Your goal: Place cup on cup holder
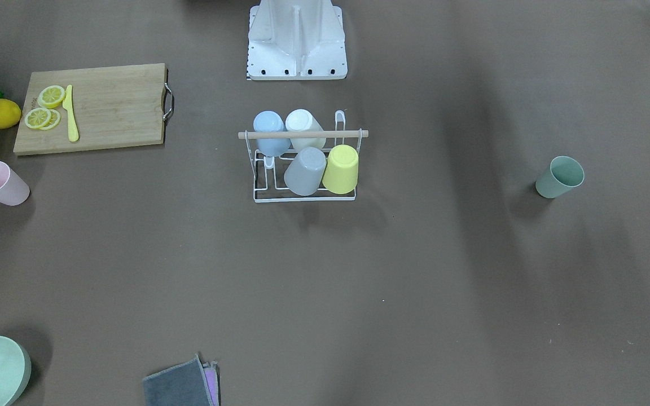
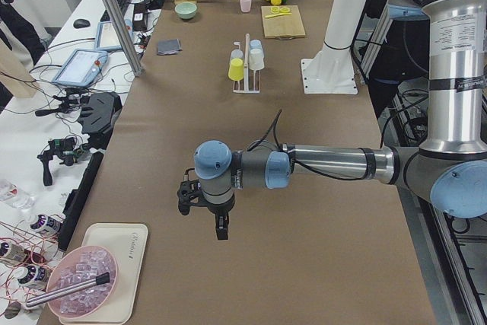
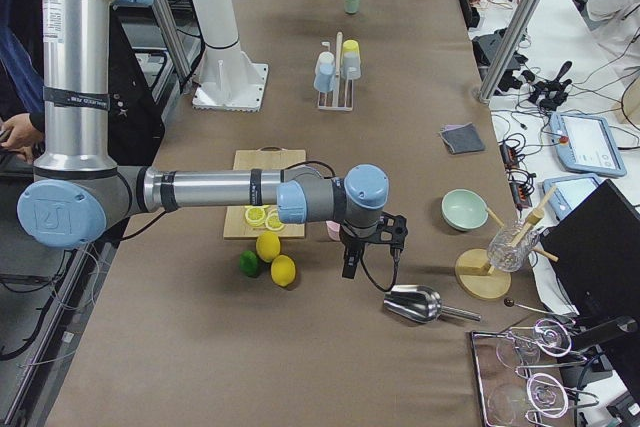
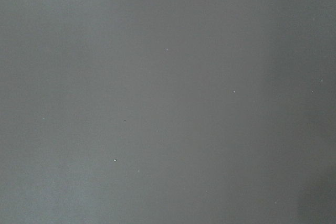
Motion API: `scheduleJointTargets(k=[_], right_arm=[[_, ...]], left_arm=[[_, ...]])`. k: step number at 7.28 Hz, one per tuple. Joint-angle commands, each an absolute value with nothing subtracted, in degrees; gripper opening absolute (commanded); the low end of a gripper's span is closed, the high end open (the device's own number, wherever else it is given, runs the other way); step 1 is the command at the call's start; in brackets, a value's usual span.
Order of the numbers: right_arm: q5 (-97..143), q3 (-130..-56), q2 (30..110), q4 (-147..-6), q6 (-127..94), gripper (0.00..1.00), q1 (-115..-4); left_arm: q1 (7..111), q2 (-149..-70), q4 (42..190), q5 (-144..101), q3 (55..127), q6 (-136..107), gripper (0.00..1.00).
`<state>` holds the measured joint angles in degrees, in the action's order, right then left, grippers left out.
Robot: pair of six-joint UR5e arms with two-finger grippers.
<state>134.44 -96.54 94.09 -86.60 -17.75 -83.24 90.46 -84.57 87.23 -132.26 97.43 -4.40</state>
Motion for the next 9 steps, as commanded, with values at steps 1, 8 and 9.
scheduleJointTargets(k=[1,8,9], right_arm=[[134.5,-96.6,94.6,-86.6,-17.8,0.99,-83.3],[134.8,-97.9,93.5,-86.7,-18.2,0.98,-82.5],[135.2,-97.9,93.5,-87.2,-18.2,0.98,-82.2]], left_arm=[[90.4,-83.2,87.4,-132.3,97.7,-4.0,0.98],[90.6,-83.5,87.4,-132.4,97.6,-4.4,0.98],[90.7,-83.4,87.4,-132.4,98.0,-4.4,0.98]])
